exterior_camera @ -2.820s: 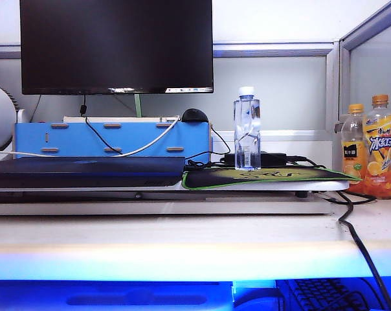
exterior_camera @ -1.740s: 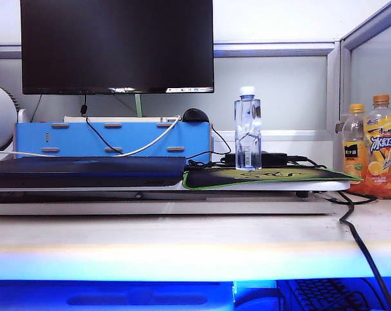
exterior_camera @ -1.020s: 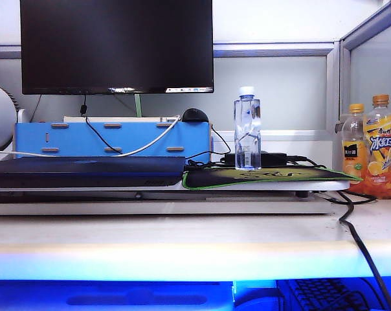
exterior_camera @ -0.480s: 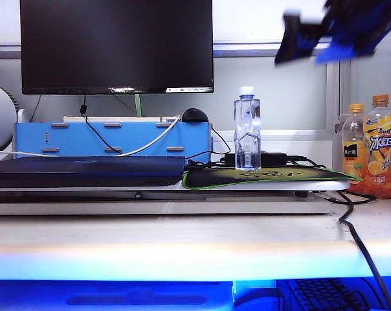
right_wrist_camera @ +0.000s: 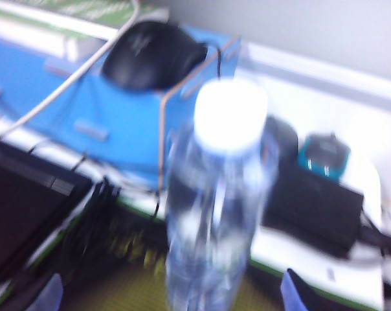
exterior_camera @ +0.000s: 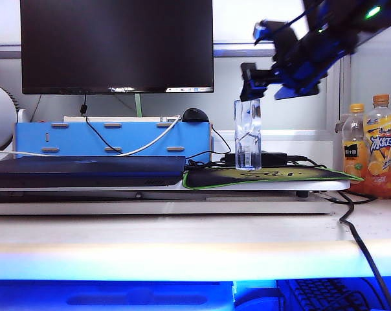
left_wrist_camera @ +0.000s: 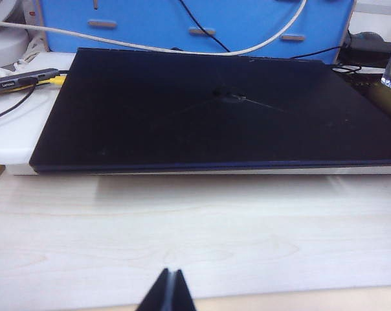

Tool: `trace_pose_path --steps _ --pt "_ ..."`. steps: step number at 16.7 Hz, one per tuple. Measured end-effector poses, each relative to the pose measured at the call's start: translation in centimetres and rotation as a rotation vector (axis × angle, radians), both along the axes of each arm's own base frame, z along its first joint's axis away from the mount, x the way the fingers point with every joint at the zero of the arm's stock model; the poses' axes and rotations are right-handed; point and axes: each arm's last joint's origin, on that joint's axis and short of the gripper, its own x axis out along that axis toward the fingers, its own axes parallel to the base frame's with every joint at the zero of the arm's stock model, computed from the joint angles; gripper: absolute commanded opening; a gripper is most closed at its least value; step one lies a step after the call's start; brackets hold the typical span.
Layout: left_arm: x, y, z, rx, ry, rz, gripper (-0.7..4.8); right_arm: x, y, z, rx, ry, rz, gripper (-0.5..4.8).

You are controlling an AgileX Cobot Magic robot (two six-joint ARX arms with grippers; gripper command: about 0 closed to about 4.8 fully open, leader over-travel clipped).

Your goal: Pick up the mineral water bottle and place it on the laptop.

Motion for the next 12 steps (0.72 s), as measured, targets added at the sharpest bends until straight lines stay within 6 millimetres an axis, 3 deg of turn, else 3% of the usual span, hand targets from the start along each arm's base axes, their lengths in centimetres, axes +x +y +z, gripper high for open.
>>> trace_pose_path --steps 2,6,12 --pt "0.0 0.0 0.0 0.000 0.000 0.000 -0.02 2.2 0.7 -0.4 0.002 -0.006 0.000 4.79" --pt "0.0 0.0 0.0 0.000 -0.001 0.000 -0.02 4.5 1.3 -1.9 -0.006 0.023 -0.002 4.79" --pt "0.0 0.0 0.0 0.000 -0.001 0.000 -0.02 5.6 1.6 -4.1 -0.018 0.033 -0.025 4.79"
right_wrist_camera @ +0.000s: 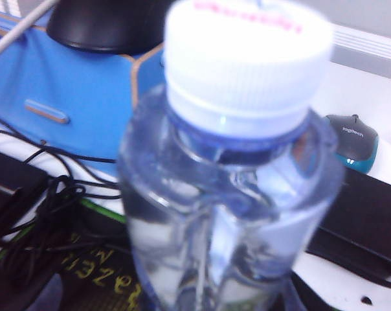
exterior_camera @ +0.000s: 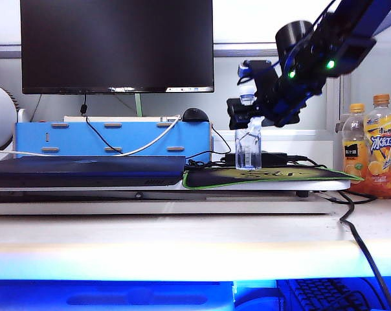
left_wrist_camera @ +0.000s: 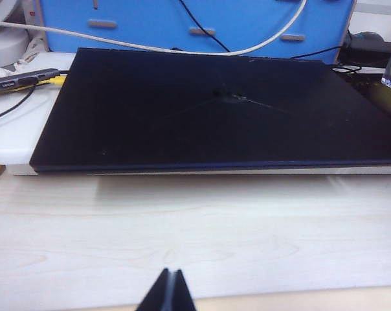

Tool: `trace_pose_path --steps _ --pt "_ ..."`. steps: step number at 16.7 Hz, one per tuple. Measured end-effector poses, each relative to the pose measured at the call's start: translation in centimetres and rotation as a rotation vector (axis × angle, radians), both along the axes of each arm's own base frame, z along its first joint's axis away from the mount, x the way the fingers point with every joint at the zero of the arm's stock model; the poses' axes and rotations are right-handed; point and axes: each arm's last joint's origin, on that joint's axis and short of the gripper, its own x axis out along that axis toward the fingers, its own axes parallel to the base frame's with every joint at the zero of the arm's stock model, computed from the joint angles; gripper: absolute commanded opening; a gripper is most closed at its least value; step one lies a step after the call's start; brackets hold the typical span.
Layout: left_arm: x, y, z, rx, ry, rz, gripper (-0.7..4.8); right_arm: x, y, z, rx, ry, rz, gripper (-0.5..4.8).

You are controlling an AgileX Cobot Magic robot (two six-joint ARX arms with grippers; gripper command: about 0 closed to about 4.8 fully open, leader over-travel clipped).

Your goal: Pick up the mineral water bottle and place it on the laptop.

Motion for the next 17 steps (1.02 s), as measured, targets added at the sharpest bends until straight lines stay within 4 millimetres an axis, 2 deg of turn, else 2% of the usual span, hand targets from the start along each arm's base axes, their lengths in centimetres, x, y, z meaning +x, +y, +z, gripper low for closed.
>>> trace_pose_path --steps 6,10,14,16,17 --pt "0.0 0.0 0.0 0.000 0.000 0.000 -0.02 2.8 0.8 1.7 0.022 -0.080 -0.004 4.79" --pt "0.0 0.0 0.0 0.000 0.000 0.000 -0.02 4.0 1.2 1.0 0.011 -0.050 -0.012 4.79" --pt "0.0 0.0 0.0 0.000 0.000 0.000 -0.02 4.4 1.2 0.0 -0.004 -0.025 -0.044 4.79" --pt "0.0 0.0 0.0 0.000 0.000 0.000 -0.02 4.5 1.1 0.0 -0.010 -0.024 -0.062 1.16" --pt "0.0 0.0 0.0 0.000 0.000 0.000 -0.02 4.5 1.1 0.0 -0.013 -0.024 -0.070 -0.01"
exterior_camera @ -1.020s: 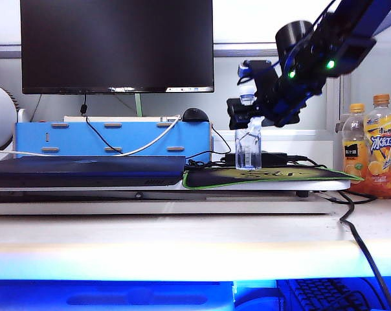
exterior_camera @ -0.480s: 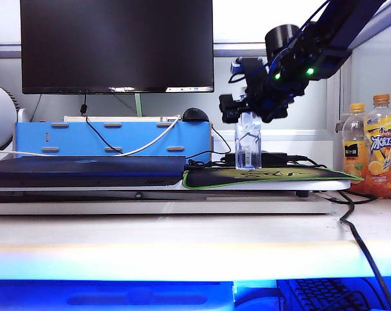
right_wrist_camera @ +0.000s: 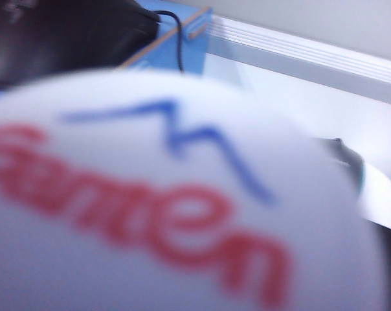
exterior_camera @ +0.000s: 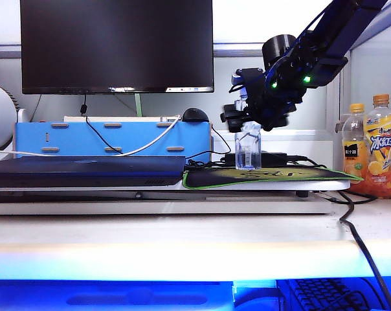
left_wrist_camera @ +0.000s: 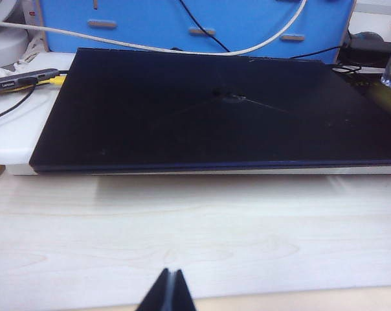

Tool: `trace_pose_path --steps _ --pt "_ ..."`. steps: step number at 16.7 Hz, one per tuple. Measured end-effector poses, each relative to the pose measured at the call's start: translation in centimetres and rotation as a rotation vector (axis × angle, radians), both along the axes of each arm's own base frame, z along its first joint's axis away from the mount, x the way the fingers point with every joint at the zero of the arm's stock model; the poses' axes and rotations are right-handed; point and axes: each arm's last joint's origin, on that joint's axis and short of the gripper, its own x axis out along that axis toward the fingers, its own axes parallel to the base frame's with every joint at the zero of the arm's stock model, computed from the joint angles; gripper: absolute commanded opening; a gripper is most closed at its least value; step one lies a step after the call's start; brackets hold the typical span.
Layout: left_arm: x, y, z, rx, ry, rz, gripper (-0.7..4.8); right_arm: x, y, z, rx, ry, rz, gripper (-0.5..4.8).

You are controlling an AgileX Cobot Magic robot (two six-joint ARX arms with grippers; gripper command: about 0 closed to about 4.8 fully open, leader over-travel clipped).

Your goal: Pick up the mineral water bottle and place it on the laptop.

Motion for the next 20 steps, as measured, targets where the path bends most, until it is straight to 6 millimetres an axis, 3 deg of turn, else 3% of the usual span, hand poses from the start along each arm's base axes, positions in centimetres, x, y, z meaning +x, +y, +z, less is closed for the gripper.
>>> trace_pose_path --steps 5,7,9,11,13,20 --pt "0.0 0.0 0.0 0.000 0.000 0.000 -0.02 0.0 0.0 0.2 0.001 -0.021 -0.011 -0.04" --pt "0.0 0.0 0.0 0.000 0.000 0.000 -0.02 0.0 0.1 1.6 0.009 -0.035 0.002 -0.04" --pt "0.0 0.0 0.0 0.000 0.000 0.000 -0.02 -0.6 0.6 6.4 0.067 -0.133 0.102 -0.04" --pt "0.0 0.0 0.0 0.000 0.000 0.000 -0.02 -1.8 2.6 11.4 0.155 -0.242 0.262 -0.04" --pt "0.0 0.0 0.0 0.000 0.000 0.000 -0.02 -3.3 5.5 13.7 0.194 -0.266 0.414 -0.04" --pt "0.0 0.0 0.0 0.000 0.001 0.000 -0.02 -7.9 14.7 10.7 0.156 -0.044 0.675 -0.04"
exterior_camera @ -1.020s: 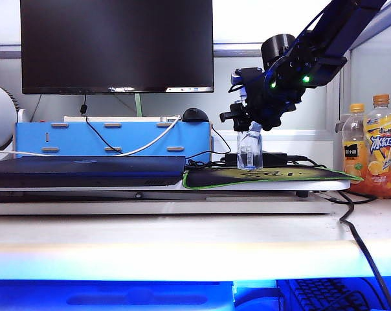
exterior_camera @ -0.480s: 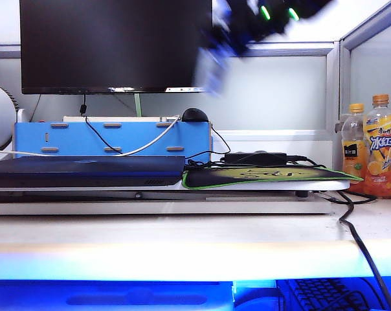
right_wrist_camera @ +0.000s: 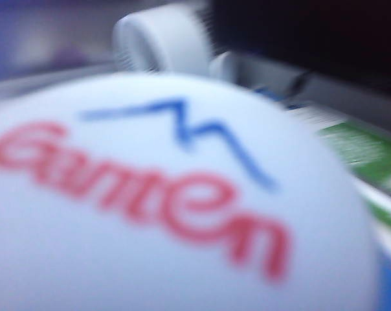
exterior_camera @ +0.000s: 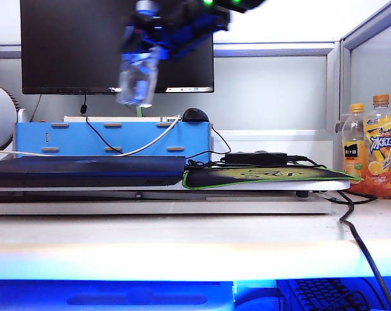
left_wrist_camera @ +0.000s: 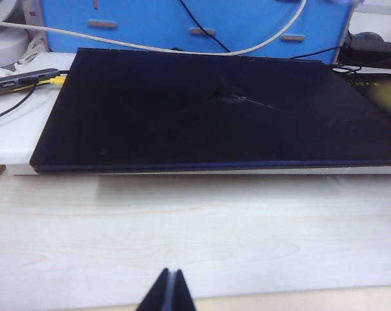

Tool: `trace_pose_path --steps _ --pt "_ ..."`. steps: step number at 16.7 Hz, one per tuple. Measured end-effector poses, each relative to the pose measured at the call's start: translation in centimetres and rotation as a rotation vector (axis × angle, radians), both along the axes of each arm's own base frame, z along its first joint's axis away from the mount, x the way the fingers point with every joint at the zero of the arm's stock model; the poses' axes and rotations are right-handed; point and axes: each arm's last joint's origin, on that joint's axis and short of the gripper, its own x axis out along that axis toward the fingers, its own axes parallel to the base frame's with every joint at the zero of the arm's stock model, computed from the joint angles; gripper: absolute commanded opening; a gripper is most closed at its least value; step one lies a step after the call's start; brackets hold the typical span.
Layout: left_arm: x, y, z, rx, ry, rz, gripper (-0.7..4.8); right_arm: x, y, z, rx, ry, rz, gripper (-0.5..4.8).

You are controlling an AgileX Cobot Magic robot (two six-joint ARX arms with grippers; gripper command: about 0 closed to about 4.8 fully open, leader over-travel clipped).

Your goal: Pick up the mineral water bottle and place it on the laptop.

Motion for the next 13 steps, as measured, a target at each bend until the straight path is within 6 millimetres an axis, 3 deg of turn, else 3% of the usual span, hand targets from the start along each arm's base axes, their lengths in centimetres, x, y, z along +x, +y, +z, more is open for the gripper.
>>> trace_pose_path --steps 2,13 --pt "0.0 0.0 0.0 0.000 -0.001 0.000 -0.02 -0.5 1.3 -1.0 -0.021 0.027 0.026 -0.04" --pt "0.0 0.0 0.0 0.000 0.000 0.000 -0.02 -0.1 3.8 -6.6 -0.121 0.153 0.037 -0.04"
